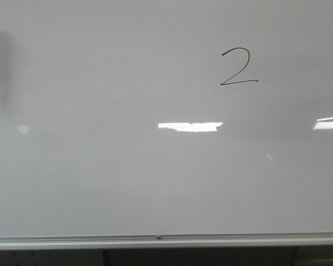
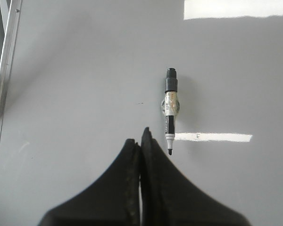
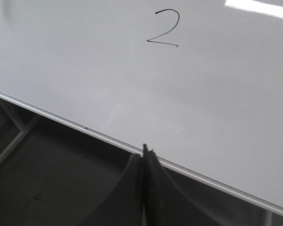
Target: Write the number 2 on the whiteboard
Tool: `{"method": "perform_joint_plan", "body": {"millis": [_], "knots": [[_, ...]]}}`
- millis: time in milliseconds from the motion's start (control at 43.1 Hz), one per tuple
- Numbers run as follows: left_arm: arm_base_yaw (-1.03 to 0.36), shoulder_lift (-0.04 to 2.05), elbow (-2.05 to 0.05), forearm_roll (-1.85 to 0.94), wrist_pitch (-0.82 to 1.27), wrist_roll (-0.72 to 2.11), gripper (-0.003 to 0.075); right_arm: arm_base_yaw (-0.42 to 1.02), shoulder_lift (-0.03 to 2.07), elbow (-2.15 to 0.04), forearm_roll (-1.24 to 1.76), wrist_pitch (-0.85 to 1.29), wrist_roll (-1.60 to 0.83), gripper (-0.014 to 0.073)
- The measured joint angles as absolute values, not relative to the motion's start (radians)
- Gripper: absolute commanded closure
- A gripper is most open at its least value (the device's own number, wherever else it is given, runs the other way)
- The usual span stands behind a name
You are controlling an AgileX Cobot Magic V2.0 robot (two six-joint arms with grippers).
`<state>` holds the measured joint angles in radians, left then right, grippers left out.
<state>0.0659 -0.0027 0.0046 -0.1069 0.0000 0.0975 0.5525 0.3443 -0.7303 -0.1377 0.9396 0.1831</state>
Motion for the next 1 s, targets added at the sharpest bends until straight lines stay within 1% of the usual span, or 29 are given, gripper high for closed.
{"method": "perform_joint_plan", "body": {"millis": [185, 301, 464, 695, 834, 997], "knots": [[0.066, -0.003, 0.005, -0.107, 0.0, 0.098, 0.0741, 0.455, 0.195, -0.589, -0.072, 0.8, 0.124, 0.0655], [0.066, -0.003, 0.005, -0.107, 0.0, 0.098, 0.0741, 0.354, 0.118, -0.485, -0.025, 0.721, 0.038, 0.0655], [0.066, -0.003, 0.005, -0.107, 0.0, 0.098, 0.0741, 0.211, 0.057, -0.352, -0.012, 0.62, 0.0, 0.0659], [0.066, -0.003, 0.005, -0.107, 0.0, 0.098, 0.0741, 0.06, 0.0, -0.18, -0.01, 0.374, 0.0, 0.0659], [0.066, -0.003, 0.005, -0.107, 0.0, 0.098, 0.0741, 0.025, -0.009, -0.079, -0.01, 0.222, 0.0, 0.0659], [0.066, -0.003, 0.005, -0.107, 0.0, 0.098, 0.0741, 0.023, -0.011, 0.018, -0.008, 0.07, 0.0, 0.0659]]}}
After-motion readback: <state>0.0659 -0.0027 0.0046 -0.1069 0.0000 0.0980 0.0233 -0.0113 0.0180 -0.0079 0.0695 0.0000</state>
